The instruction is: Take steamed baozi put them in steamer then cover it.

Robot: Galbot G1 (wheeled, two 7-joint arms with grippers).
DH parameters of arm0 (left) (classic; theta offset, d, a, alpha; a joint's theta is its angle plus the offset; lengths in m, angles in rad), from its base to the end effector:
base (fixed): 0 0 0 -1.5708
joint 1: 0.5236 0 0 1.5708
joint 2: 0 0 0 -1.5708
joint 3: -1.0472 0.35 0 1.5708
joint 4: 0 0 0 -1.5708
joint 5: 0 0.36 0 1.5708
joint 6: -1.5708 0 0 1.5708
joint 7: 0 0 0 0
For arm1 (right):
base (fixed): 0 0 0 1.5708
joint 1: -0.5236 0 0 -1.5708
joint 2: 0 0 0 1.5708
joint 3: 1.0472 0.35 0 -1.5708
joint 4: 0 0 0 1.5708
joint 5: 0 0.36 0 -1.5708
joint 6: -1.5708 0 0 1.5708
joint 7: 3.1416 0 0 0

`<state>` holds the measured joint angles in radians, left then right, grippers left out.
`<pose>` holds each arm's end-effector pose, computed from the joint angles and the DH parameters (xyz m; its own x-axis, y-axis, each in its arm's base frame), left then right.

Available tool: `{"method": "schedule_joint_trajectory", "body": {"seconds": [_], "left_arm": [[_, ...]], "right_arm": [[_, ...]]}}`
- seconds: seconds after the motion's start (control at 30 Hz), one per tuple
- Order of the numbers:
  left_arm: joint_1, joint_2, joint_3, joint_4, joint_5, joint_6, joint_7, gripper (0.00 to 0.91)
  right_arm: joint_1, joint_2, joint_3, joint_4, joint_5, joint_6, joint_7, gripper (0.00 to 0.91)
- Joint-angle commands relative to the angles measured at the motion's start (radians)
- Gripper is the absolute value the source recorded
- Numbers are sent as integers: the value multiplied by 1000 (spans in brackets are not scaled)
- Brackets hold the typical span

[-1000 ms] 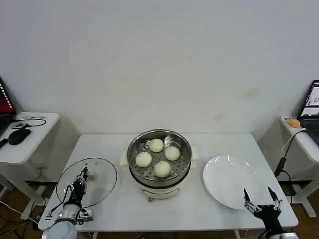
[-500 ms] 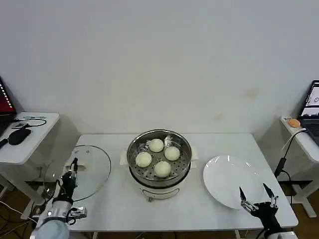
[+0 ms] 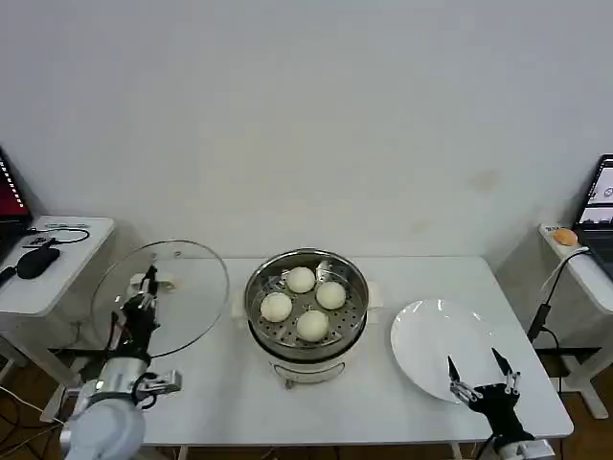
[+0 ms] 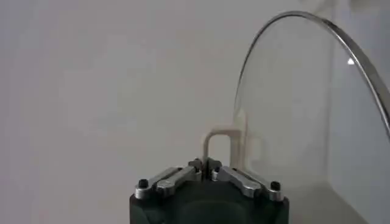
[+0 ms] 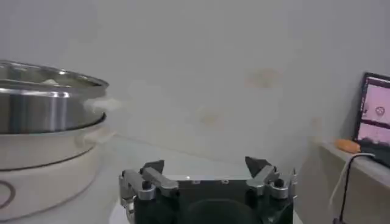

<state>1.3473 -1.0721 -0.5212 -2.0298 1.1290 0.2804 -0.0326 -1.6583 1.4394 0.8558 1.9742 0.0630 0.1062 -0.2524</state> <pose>0.2587 0.0904 -0.2556 -0.9876 -0.0645 -0.1435 -0.1429 -0.0134 0.9896 0.1458 -0.1344 -0.3374 -0.9947 -0.0200 0.1007 -0.0409 0.9769 -0.2099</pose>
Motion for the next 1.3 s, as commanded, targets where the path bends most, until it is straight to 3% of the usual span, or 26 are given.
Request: {"method": "schedule_joint_trajectory", "body": {"seconds": [0.03, 0.33, 0.5, 0.93, 1.3], "left_arm": [[-221, -47, 322, -53, 185, 187, 171, 0], [-315, -291, 479, 61, 418, 198, 221, 0], [-343, -358, 534, 105, 482, 221, 238, 0], [-347, -475, 522, 169, 646, 234, 379, 0], [-324, -522, 533, 198, 618, 255, 415, 0]], "right_arm": [[48, -7, -67, -55, -31, -3, 29, 907], [94, 1, -97, -115, -69, 0, 43, 907], [95, 24, -108, -125, -107, -1, 48, 907], [85, 64, -132, -127, -148, 8, 50, 907], [90, 62, -143, -143, -162, 14, 50, 907]]}}
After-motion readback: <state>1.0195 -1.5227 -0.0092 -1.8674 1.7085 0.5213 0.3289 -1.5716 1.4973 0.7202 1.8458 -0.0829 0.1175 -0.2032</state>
